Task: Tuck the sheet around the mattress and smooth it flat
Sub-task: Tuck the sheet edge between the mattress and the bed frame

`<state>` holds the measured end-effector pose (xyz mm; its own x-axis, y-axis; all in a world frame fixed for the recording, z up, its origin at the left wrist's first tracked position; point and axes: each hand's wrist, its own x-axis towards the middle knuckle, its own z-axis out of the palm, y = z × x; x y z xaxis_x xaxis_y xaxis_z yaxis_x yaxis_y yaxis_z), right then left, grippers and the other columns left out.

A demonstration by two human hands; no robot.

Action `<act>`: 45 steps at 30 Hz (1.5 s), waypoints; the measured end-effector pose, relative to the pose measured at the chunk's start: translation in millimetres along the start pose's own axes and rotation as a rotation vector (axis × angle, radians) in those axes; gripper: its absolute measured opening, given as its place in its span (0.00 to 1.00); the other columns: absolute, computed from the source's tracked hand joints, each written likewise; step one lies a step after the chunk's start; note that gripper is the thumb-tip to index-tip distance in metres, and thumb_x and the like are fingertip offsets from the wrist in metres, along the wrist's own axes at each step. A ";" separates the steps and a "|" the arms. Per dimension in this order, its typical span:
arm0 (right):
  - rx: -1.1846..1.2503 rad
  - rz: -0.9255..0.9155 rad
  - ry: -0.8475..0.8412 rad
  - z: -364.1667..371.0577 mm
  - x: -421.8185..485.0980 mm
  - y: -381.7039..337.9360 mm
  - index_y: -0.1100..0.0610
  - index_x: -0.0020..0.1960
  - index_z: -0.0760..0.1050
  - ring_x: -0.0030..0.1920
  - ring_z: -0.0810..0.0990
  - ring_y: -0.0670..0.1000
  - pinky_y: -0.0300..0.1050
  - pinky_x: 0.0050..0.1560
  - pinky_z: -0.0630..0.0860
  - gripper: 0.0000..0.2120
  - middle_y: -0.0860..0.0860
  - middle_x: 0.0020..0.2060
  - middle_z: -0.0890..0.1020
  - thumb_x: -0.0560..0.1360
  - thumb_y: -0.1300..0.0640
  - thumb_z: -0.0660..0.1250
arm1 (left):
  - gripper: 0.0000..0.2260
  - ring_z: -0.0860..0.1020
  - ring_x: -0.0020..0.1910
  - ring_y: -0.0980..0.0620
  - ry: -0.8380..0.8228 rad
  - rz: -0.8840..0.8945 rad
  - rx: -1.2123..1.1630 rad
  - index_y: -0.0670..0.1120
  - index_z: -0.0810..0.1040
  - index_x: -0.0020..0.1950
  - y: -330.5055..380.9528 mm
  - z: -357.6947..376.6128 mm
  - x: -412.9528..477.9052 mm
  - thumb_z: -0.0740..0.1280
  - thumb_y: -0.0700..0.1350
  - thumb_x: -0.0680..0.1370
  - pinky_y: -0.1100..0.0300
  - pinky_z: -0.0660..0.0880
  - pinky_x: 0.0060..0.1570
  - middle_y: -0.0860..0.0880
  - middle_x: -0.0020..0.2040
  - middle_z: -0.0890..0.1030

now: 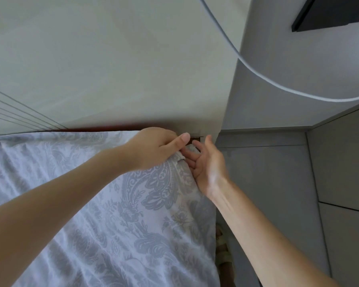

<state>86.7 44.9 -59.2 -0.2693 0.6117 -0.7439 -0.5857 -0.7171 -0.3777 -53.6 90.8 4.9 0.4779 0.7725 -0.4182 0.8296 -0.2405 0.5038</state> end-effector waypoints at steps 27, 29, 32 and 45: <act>-0.394 -0.114 0.359 -120.0 92.6 40.4 0.56 0.67 0.70 0.48 0.80 0.54 0.48 0.50 0.75 0.30 0.58 0.52 0.81 0.80 0.37 0.46 | 0.26 0.75 0.56 0.43 -0.167 -0.098 0.303 0.42 0.77 0.51 -18.0 77.7 114.3 0.47 0.59 0.81 0.56 0.68 0.56 0.43 0.50 0.79; -0.314 -0.183 0.293 -117.4 91.9 30.6 0.56 0.65 0.71 0.49 0.80 0.53 0.47 0.54 0.74 0.24 0.57 0.49 0.82 0.81 0.41 0.48 | 0.25 0.75 0.57 0.43 -0.165 -0.087 0.364 0.42 0.77 0.53 -17.2 87.0 120.6 0.47 0.58 0.81 0.56 0.67 0.57 0.42 0.53 0.79; -0.247 -0.133 0.081 -100.1 94.9 28.6 0.51 0.59 0.76 0.54 0.80 0.52 0.49 0.62 0.73 0.20 0.54 0.52 0.82 0.79 0.39 0.55 | 0.23 0.75 0.59 0.43 -0.103 -0.089 0.288 0.44 0.77 0.57 -20.0 94.4 120.4 0.48 0.57 0.82 0.56 0.68 0.58 0.43 0.57 0.79; -0.244 -0.048 0.196 -77.8 134.7 32.7 0.59 0.69 0.66 0.56 0.80 0.58 0.47 0.45 0.78 0.26 0.61 0.59 0.78 0.77 0.46 0.60 | 0.16 0.80 0.43 0.42 0.600 0.012 0.212 0.43 0.82 0.49 -19.6 85.7 34.5 0.57 0.48 0.77 0.54 0.77 0.43 0.46 0.44 0.84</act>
<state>90.7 77.9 -214.7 -0.0800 0.5876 -0.8052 -0.3871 -0.7627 -0.5181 -28.6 71.8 -84.2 0.2935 0.9491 0.1143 0.8939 -0.3148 0.3191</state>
